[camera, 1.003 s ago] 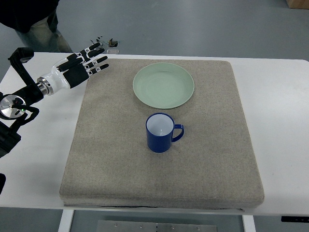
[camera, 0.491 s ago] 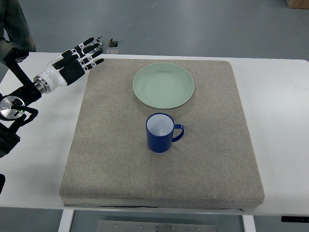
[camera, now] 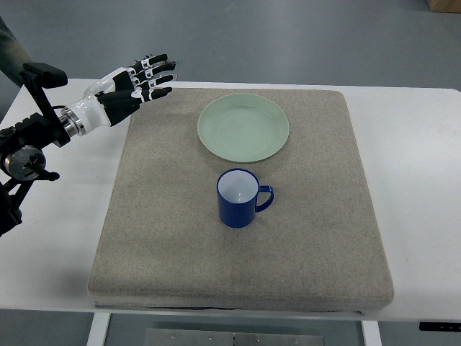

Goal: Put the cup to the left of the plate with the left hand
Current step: 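Reach the left hand toward the blue mug's side nearest the robot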

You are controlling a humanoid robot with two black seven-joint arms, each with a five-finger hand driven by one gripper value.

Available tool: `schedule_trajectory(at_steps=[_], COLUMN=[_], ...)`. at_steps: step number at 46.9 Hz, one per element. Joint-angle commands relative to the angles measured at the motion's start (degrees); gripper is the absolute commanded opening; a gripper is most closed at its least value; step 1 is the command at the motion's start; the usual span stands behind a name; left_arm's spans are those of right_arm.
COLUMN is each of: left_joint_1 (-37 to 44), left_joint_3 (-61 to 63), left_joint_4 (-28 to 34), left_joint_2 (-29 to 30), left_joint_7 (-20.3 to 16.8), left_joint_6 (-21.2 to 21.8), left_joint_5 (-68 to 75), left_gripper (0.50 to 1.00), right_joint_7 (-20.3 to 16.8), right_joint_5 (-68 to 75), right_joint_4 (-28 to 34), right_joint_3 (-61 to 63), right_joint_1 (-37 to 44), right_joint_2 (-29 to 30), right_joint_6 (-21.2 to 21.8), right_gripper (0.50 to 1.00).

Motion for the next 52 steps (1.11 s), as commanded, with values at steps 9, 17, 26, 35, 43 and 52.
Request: schedule_trajectory(at_steps=[9,17,26,35,43,52], left_joint_1=[5.8,9.4,12.4,13.3,13.4,13.0], left_joint_3=[0.0,2.1,4.3,5.1,5.1,5.3], left_joint_4=[-10.2,-14.4,-16.9,-16.5,-13.9,-10.6], left_joint_2=[0.6,0.4,-0.5,-3.0,-4.9,-7.7], left_joint_7=[-4.1,-4.1,-5.5,-5.8,-5.6,-5.5], left_joint_6=[0.0,0.0,0.0,0.0,0.0,0.0], left_joint_5=[10.9,11.7,17.1,19.4,19.7,19.7], left_gripper=[0.996,0.996,0.996,0.996,0.996,0.996], right_joint_7=[0.0,0.0,0.0,0.0,0.0,0.0], right_joint_5=[0.0,0.0,0.0,0.0,0.0,0.0], right_joint_4=[0.0,0.0,0.0,0.0,0.0,0.0], right_joint_3=[0.0,0.0,0.0,0.0,0.0,0.0], right_joint_1=[0.0,0.0,0.0,0.0,0.0,0.0], right_joint_2=[0.0,0.0,0.0,0.0,0.0,0.0], right_joint_6=[0.0,0.0,0.0,0.0,0.0,0.0], right_gripper=[0.934,0.934,0.934,0.934,0.934,0.934])
